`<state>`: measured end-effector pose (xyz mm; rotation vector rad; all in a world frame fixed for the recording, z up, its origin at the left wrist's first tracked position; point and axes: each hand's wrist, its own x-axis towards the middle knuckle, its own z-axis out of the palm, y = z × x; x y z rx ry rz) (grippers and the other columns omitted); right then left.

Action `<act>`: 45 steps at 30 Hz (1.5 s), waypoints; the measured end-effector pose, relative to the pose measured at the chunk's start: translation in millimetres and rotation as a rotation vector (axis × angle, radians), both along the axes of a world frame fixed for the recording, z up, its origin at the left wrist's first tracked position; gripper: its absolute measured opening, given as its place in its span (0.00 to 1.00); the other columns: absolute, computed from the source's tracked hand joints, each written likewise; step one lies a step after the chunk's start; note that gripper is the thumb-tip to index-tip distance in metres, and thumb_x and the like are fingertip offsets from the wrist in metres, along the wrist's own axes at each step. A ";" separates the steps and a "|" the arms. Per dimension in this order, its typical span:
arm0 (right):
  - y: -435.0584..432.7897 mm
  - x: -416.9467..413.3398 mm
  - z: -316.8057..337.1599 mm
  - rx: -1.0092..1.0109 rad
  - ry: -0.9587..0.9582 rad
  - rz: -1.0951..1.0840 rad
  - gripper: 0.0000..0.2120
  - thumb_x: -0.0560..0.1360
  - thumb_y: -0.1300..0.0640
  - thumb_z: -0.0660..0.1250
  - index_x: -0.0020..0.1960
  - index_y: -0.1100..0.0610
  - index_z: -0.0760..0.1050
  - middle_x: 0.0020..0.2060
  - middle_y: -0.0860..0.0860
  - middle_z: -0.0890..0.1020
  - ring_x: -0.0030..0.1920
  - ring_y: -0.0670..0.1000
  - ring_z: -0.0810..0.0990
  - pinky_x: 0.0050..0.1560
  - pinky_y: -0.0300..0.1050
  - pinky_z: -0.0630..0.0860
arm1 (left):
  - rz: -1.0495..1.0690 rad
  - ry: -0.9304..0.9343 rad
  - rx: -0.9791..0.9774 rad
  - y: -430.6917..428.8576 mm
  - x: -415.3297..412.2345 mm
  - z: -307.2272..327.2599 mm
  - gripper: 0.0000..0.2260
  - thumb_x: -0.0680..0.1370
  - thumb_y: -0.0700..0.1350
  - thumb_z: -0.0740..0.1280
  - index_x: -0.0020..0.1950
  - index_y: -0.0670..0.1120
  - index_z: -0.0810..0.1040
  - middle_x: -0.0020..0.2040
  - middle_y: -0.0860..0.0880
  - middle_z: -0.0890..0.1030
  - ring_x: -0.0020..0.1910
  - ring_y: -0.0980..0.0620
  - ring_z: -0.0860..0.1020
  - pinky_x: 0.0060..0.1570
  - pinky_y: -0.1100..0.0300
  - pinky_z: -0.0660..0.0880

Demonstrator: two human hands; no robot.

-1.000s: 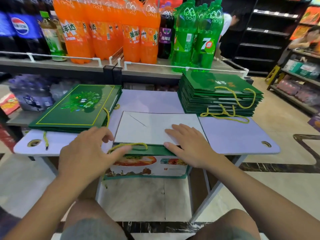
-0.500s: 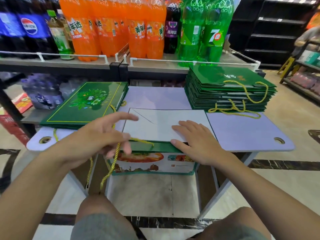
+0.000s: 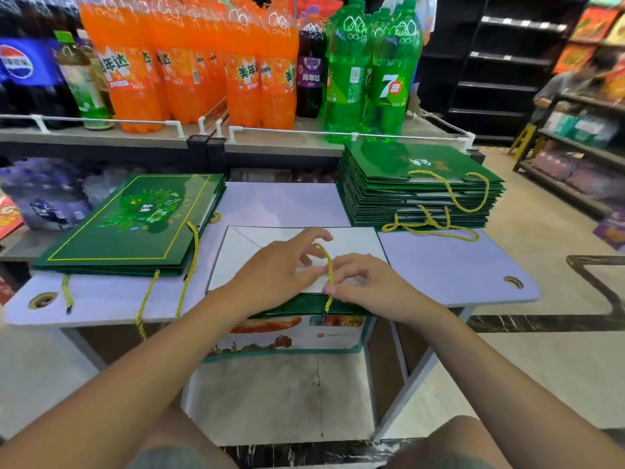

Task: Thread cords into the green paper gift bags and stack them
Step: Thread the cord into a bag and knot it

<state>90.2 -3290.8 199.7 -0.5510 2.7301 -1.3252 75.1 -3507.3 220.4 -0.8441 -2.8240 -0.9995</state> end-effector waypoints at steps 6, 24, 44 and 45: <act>4.9 6.7 16.0 -0.318 -0.069 -0.091 0.10 0.84 0.57 0.64 0.49 0.62 0.79 0.44 0.55 0.86 0.39 0.48 0.77 0.48 0.40 0.75 | -0.086 0.142 -0.165 -9.7 2.8 -20.7 0.12 0.77 0.66 0.62 0.55 0.61 0.72 0.56 0.60 0.80 0.56 0.57 0.76 0.59 0.49 0.73; 21.4 16.0 39.3 -0.207 -0.213 0.020 0.05 0.76 0.65 0.75 0.48 0.56 0.85 0.40 0.55 0.86 0.42 0.48 0.84 0.46 0.40 0.82 | -0.142 0.075 -0.192 -9.7 4.0 -26.9 0.25 0.74 0.70 0.67 0.69 0.67 0.71 0.75 0.68 0.66 0.75 0.68 0.60 0.81 0.47 0.45; 10.2 15.0 30.4 -0.027 0.027 -0.020 0.08 0.73 0.62 0.79 0.43 0.50 0.83 0.37 0.48 0.86 0.40 0.47 0.85 0.45 0.39 0.79 | -0.124 0.049 -0.135 -11.2 7.5 -25.3 0.22 0.77 0.68 0.66 0.69 0.66 0.72 0.76 0.66 0.67 0.75 0.67 0.61 0.81 0.48 0.43; 10.6 15.4 30.5 -0.008 0.024 -0.013 0.08 0.73 0.61 0.79 0.43 0.50 0.83 0.37 0.49 0.86 0.40 0.47 0.85 0.45 0.39 0.80 | -0.121 0.049 -0.134 -11.1 7.8 -25.0 0.22 0.77 0.68 0.66 0.70 0.66 0.73 0.76 0.66 0.67 0.75 0.67 0.61 0.81 0.48 0.43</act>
